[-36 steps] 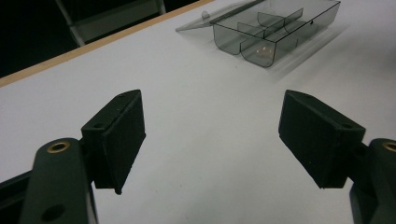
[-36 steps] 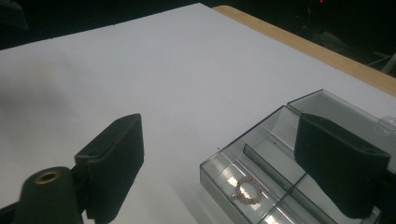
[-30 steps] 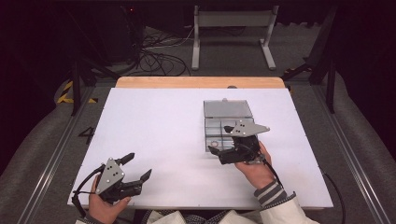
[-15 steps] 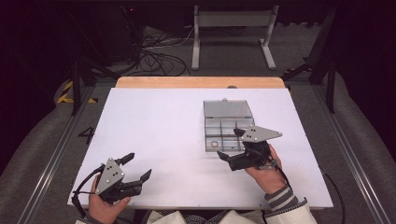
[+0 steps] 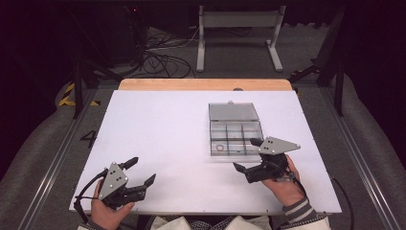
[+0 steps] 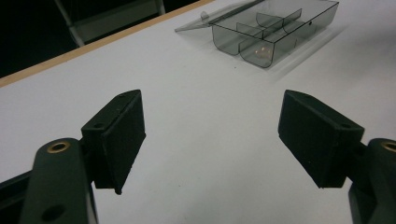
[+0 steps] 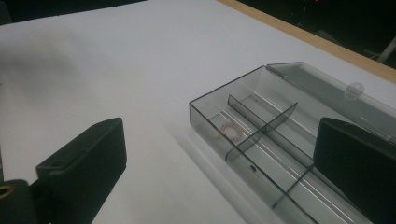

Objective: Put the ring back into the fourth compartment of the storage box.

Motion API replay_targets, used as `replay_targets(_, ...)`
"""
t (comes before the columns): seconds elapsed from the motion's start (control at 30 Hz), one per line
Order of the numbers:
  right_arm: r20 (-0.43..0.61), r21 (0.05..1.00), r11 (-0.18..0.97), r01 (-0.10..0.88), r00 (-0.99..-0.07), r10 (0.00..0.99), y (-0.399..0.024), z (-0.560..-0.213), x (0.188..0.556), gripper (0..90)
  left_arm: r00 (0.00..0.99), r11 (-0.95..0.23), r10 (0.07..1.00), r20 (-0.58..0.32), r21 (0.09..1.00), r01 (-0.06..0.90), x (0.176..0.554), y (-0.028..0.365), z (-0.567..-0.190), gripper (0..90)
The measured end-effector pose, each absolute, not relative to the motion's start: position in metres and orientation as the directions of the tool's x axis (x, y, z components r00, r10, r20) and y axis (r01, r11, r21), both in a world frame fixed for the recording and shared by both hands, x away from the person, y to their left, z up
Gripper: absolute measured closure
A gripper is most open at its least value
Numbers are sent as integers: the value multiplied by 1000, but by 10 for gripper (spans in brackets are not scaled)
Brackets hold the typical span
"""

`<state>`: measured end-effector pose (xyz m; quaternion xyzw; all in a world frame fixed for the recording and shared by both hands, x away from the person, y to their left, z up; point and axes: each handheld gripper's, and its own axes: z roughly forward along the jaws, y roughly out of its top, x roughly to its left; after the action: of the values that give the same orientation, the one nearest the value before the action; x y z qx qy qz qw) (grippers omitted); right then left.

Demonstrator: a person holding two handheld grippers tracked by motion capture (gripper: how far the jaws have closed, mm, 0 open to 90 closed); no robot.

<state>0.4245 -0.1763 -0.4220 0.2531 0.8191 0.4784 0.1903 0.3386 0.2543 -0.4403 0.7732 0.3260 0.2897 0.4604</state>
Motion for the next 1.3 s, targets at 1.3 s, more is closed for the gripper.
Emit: replay_targets(1.3, 2, 842, 423, 336, -786, 619, -216, -472, 418, 0, 622, -371, 769, 150, 897, 243, 339, 252, -441, 234)
